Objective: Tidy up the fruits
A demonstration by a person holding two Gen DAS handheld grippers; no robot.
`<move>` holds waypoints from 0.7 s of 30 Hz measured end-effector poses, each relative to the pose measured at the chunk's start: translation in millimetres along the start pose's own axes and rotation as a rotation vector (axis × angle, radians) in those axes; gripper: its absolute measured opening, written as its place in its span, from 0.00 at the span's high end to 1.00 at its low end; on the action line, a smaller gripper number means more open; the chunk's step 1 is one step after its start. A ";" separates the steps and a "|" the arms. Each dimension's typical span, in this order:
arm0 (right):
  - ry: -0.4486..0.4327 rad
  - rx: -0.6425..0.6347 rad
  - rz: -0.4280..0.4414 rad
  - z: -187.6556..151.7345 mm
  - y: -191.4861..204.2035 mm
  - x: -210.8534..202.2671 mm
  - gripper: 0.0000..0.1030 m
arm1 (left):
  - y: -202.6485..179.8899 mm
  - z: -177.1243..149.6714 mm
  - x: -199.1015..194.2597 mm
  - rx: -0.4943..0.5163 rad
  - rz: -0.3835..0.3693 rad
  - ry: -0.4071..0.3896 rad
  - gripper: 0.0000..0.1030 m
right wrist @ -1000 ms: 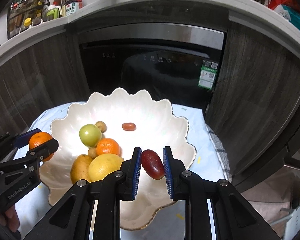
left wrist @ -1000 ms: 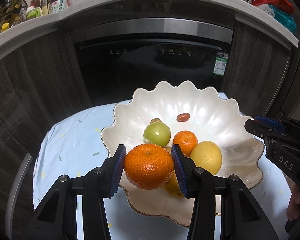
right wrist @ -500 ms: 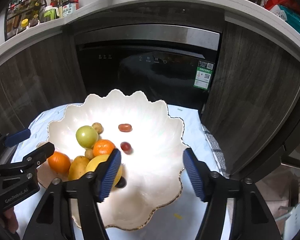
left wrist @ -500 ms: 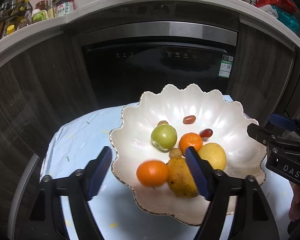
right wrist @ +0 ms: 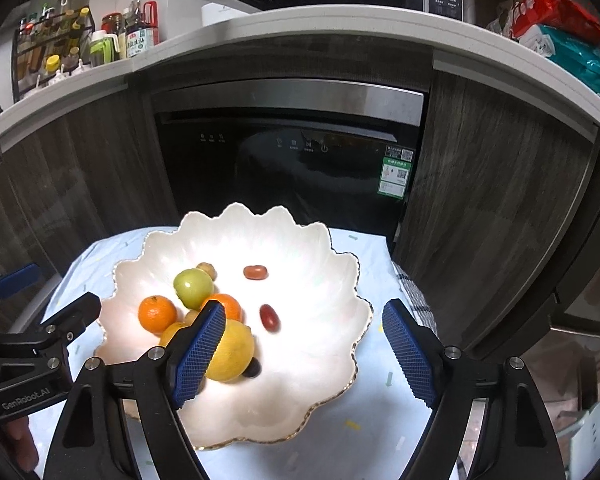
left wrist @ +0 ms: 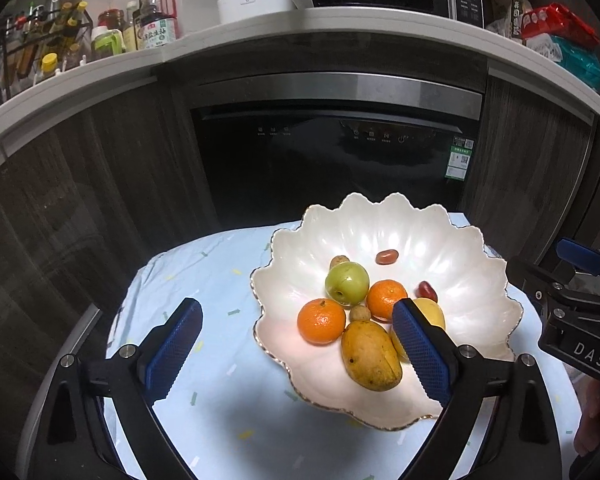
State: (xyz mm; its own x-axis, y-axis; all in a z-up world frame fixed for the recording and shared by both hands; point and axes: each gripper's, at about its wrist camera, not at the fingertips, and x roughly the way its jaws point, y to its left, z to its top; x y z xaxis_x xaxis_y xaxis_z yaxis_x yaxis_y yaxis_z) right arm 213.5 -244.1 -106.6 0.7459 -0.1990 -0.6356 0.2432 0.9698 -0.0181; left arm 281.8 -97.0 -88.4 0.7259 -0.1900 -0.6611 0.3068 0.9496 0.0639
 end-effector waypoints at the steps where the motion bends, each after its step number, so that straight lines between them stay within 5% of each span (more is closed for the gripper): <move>1: -0.002 0.000 0.001 -0.7 0.5 -2.9 0.21 | 0.5 -0.2 -4.0 -0.003 0.001 -0.003 0.06; 21: -0.058 0.022 0.020 -14.3 5.2 -71.1 0.20 | 5.6 -16.3 -79.9 -0.029 0.019 -0.055 0.04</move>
State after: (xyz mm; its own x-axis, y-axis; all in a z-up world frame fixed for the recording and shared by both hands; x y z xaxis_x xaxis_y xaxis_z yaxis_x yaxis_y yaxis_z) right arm 152.9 -222.9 -72.5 0.7851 -0.1877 -0.5902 0.2407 0.9705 0.0116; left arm 215.5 -72.5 -47.4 0.7643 -0.1848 -0.6179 0.2757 0.9597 0.0540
